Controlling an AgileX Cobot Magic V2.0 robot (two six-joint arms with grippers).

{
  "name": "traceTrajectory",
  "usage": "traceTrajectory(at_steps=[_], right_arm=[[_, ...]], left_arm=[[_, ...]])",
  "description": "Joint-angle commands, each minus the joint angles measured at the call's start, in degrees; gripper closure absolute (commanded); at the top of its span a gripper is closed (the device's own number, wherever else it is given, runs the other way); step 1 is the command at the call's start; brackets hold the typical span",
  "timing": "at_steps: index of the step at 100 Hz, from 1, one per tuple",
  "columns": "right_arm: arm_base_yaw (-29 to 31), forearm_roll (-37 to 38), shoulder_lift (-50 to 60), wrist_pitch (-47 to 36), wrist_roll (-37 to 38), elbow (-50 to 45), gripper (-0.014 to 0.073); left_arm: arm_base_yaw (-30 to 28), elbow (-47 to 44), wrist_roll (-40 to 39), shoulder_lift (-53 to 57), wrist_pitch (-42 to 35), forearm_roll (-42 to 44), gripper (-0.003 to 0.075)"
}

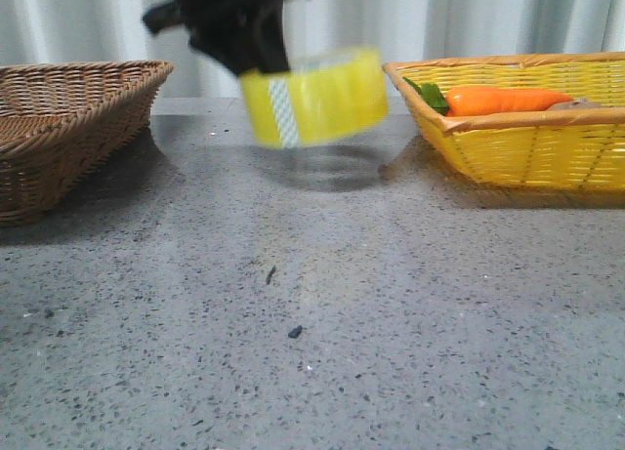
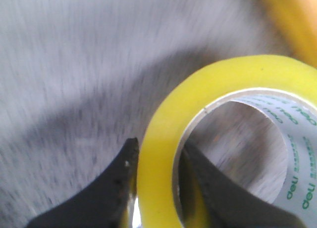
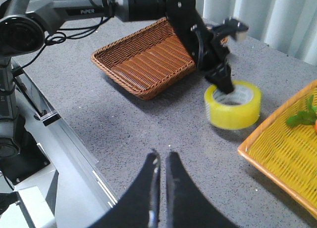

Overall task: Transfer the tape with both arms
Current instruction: 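Carry the tape roll with the left gripper into the brown basket, then release the tape roll and raise the left gripper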

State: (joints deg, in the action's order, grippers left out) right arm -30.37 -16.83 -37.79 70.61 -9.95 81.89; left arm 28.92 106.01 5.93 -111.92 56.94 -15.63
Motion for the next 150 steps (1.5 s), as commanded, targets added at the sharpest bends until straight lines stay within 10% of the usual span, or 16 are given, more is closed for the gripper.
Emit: traceTrajectory(at_steps=[1,47,97,131,150], right_arm=[[0.2,-0.6,-0.4,-4.5,-0.2,0.9,0.0655],[0.2,0.6,-0.4,-5.8,-0.4,0.9,0.0655],[0.2,1.1,-0.4,-5.6,-0.6,0.9,0.0655],[0.2,1.1,-0.4,-5.7,-0.6,-0.9,0.0655],[0.2,1.3,1.6,-10.9,-0.7,-6.9,0.0655]], left_arm=[[-0.3,6.5,-0.4,6.3,-2.8,-1.4,0.0741],[-17.5,14.5,-3.5,10.7,14.8,13.0,0.0741],[-26.9,-3.5,-3.7,13.9,13.0,11.8,0.0734],[-26.9,-7.7,-4.8,15.3,13.0,11.8,0.0179],[-26.2,-8.6,-5.9,25.3,4.2,9.4,0.0369]])
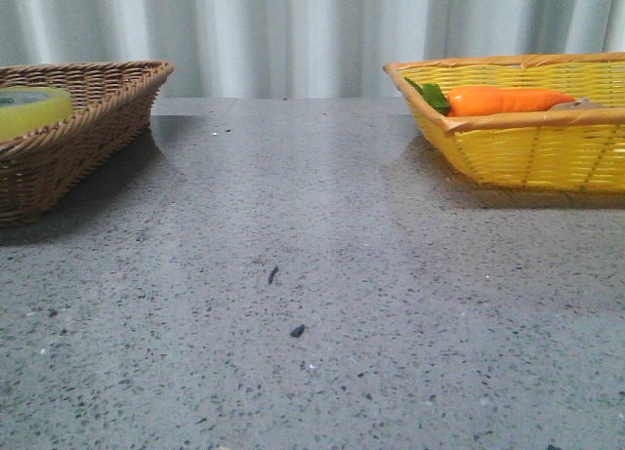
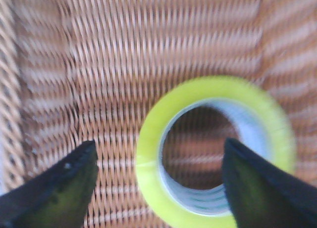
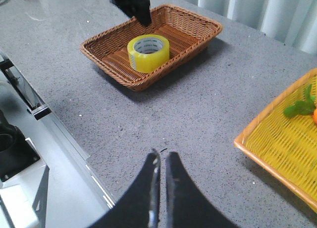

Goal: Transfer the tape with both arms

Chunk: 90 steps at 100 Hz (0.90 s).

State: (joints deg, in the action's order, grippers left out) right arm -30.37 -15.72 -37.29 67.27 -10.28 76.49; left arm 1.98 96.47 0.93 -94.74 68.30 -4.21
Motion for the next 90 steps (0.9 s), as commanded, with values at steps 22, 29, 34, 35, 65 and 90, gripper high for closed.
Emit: traceTrajectory(at_steps=[22,29,34,35,65,90], right_arm=[[0.2,5.1,11.6,-23.8,-0.4,-15.7,0.0655],[0.2,7.3,15.6,-27.4,-0.4,-20.1,0.0655],[0.2,8.6,18.3,-29.4,-0.4,-23.4,0.0655],[0.2,8.9,19.1,-29.7,-0.4,-24.7,0.0655],[0.2,10.2,27.8,-37.0,-0.4,-33.9,0.0655],[0.5,10.4,27.5,-43.7,-0.4,-34.3,0.0655]], left_arm=[[7.6,-12.5,-0.9,33.1,-24.0,-2.0,0.0561],[10.4,-20.4,-0.9,42.5,-28.1,-2.0,0.0582],[11.8,-26.5,-0.9,49.2,-30.0,-2.0,0.0611],[12.1,-28.3,-0.9,51.1,-30.3,-1.9,0.0621],[12.4,-59.2,-2.9,94.7,-33.2,1.9,0.0741],[12.7,-60.7,-0.3,92.5,-23.6,-1.8,0.0741]])
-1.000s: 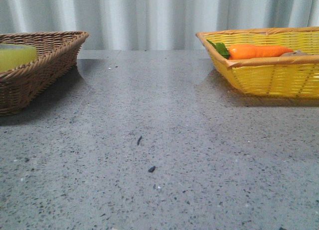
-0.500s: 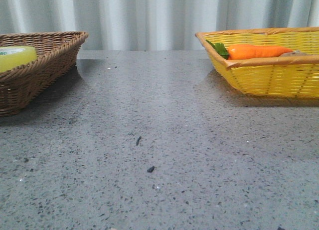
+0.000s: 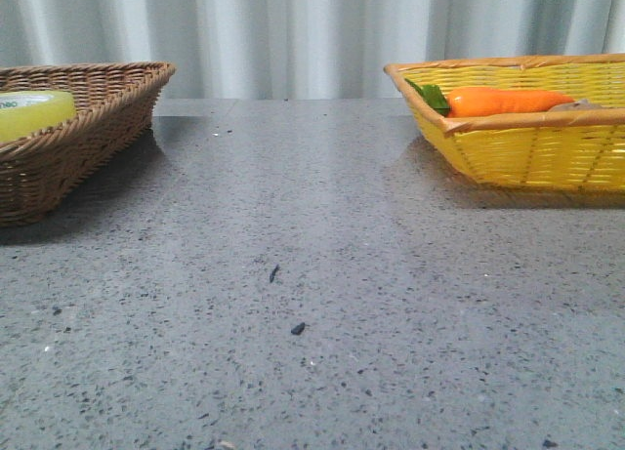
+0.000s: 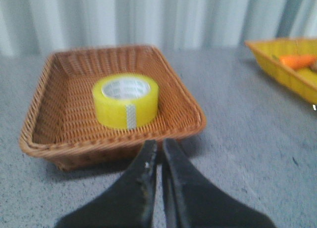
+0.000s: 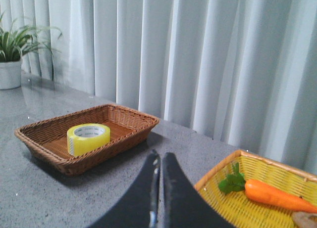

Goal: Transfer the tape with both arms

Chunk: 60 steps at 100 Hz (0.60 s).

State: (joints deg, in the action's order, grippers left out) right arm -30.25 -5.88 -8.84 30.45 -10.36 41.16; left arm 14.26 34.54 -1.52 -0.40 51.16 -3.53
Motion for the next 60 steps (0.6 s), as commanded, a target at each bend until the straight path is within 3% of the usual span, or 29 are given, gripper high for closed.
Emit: traceTrajectory(at_steps=[1,10,60], right_arm=[[0.4,0.6,-0.9,-7.0,-0.3,1.0,0.0655],[0.4,0.6,-0.9,-7.6,-0.3,1.0,0.0655],[0.4,0.6,-0.9,-7.4,-0.3,1.0,0.0655]], left_arm=[[0.4,1.2,2.5,-1.8,-7.3,-2.5,0.0741],[0.4,1.2,2.6,-1.8,-10.3,-2.5,0.0741],[0.4,1.2,2.6,-1.8,-10.2,-4.1,0.0741]])
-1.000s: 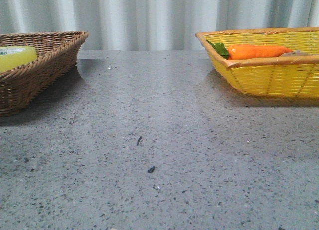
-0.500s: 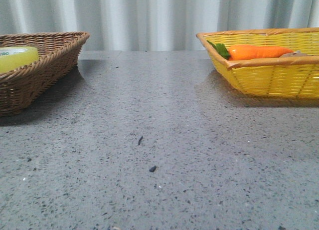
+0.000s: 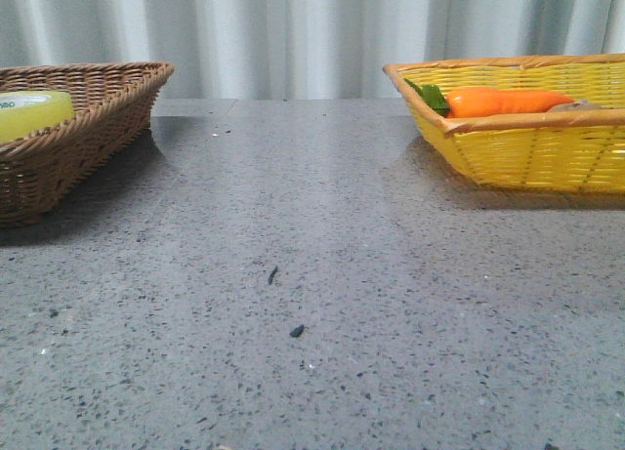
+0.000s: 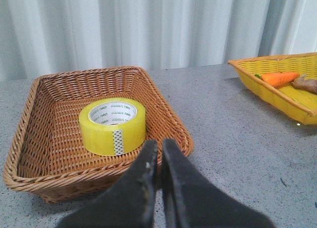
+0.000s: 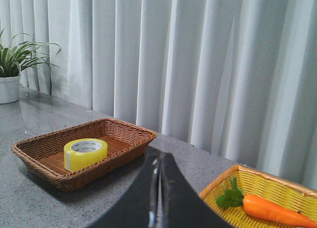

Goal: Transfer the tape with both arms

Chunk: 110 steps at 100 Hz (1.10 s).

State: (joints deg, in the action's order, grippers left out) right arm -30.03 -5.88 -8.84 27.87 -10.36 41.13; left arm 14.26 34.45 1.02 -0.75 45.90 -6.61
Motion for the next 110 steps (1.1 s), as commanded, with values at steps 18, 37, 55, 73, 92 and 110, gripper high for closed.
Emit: traceTrajectory(at_steps=[18,37,55,73,92,110], right_arm=[[0.2,0.6,-0.9,-4.8,-0.3,1.1,0.0655],[0.2,0.6,-0.9,-4.8,-0.3,1.1,0.0655],[0.2,0.6,-0.9,-4.8,-0.3,1.1,0.0655],[0.2,0.6,-0.9,-4.8,-0.3,1.1,0.0655],[0.2,0.6,-0.9,-4.8,-0.3,1.1,0.0655],[0.2,0.6,-0.9,-4.8,-0.3,1.1,0.0655]], left_arm=[[0.4,1.2,0.2,-1.5,-5.0,-0.5,0.0741],[-0.3,-0.9,0.2,-1.5,-5.4,9.4,0.0741],[-0.3,-10.7,0.2,-1.4,-22.3,11.2,0.0741],[-0.3,-23.4,-0.6,-1.4,-39.9,6.6,0.0741],[-0.3,-28.5,-1.0,-1.4,-40.1,6.6,0.0741],[-0.3,-31.5,-1.4,-1.4,-40.2,5.6,0.0741]])
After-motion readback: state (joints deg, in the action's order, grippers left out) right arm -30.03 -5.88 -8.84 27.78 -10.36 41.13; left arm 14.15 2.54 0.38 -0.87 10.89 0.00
